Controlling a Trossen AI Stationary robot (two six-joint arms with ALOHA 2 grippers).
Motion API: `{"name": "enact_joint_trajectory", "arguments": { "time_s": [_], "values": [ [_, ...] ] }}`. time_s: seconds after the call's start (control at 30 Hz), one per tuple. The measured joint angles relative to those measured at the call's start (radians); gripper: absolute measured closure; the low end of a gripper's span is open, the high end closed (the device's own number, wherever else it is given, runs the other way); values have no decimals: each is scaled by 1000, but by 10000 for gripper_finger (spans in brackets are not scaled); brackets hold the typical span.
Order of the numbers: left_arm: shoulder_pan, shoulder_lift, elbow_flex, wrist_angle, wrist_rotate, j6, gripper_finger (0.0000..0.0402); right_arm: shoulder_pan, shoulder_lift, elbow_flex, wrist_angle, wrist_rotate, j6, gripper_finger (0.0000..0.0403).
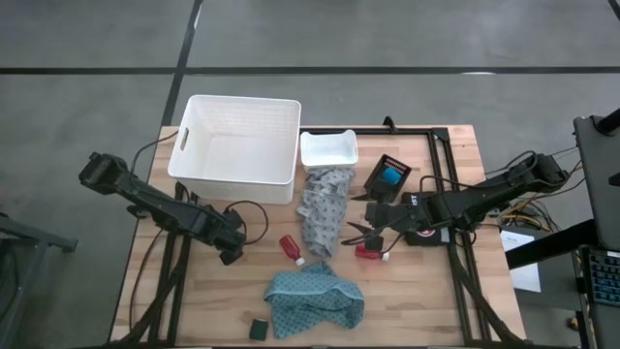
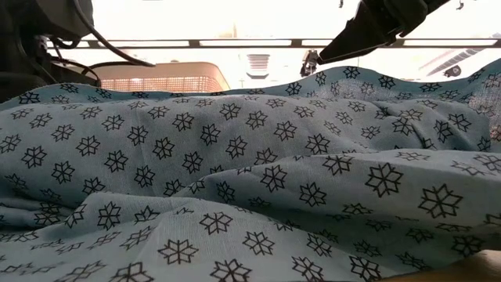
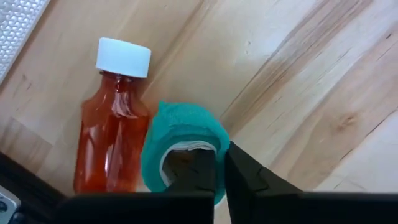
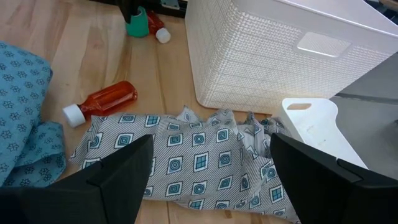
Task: Pick & Place Medicine items
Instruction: Put the light blue bandage into the black bin
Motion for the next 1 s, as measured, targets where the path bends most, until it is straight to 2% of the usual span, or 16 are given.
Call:
{"name": "enact_joint_trajectory", "arguments": {
  "time_s": [0.17,0.37,0.5,0.6,0.77,1.0],
  "values": [
    [1,0,24,12,3,0,384,0,0,0,0,0,0,83],
    [1,0,137,34,-4,25,385,0,0,0,0,0,0,83],
    [0,0,223,102,-88,63,385,0,0,0,0,0,0,83],
    [0,0,267,196,-215,114,385,0,0,0,0,0,0,83],
    [0,0,283,467,-390,268,385,0,0,0,0,0,0,83],
    [4,50,282,746,-462,555,385,0,0,0,0,0,0,83]
  ]
}}
